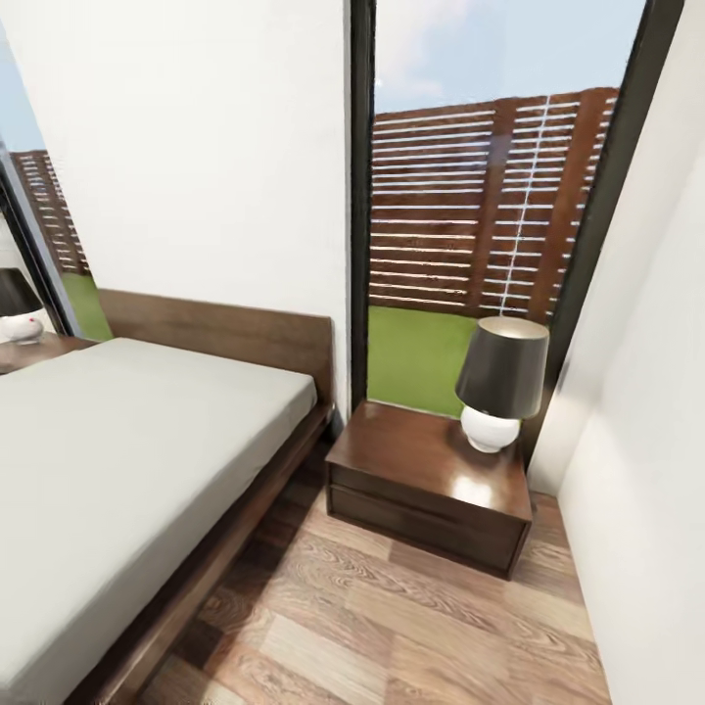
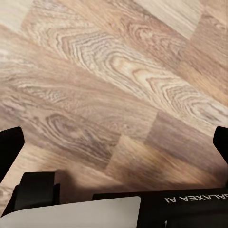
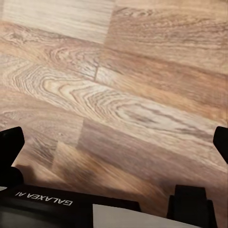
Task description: In the bedroom, move the book from the bed onto either nightstand, and place the two sandals side by side next to the bed.
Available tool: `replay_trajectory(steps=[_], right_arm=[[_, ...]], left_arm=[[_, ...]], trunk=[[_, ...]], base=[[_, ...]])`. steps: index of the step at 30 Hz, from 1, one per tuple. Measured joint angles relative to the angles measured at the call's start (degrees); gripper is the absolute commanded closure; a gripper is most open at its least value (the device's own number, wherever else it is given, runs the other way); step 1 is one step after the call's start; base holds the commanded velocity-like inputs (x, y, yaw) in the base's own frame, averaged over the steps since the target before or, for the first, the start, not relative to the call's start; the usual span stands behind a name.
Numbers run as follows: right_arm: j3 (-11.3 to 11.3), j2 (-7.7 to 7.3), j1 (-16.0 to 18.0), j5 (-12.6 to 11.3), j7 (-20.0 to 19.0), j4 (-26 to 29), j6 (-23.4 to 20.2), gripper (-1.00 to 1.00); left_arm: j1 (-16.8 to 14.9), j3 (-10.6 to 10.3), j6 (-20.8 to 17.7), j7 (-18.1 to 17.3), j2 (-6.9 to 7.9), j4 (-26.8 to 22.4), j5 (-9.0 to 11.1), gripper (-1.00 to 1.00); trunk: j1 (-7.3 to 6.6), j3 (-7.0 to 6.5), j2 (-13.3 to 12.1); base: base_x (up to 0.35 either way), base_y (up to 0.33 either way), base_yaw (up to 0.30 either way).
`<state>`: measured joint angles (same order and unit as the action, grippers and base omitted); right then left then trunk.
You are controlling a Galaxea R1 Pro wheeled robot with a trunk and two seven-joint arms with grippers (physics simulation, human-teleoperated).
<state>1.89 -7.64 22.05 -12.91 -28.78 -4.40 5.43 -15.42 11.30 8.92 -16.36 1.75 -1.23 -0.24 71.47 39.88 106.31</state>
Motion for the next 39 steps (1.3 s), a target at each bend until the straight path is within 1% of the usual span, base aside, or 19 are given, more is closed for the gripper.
replay_trajectory(steps=[9, 24, 39], right_arm=[[0.0, 0.00, 0.0, 0.0, 0.0, 0.0, 0.0, -1.00], [0.0, 0.00, 0.0, 0.0, 0.0, 0.0, 0.0, -1.00], [0.0, 0.00, 0.0, 0.0, 0.0, 0.0, 0.0, -1.00]], left_arm=[[0.0, 0.0, 0.0, 0.0, 0.00, 0.0, 0.0, -1.00], [0.0, 0.0, 0.0, 0.0, 0.00, 0.0, 0.0, -1.00], [0.0, 0.0, 0.0, 0.0, 0.00, 0.0, 0.0, -1.00]], trunk=[[0.00, 0.00, 0.0], [-0.02, 0.00, 0.0], [0.00, 0.00, 0.0]], base=[[0.005, -0.001, 0.289], [0.244, -0.085, 0.289], [0.010, -0.004, 0.289]])
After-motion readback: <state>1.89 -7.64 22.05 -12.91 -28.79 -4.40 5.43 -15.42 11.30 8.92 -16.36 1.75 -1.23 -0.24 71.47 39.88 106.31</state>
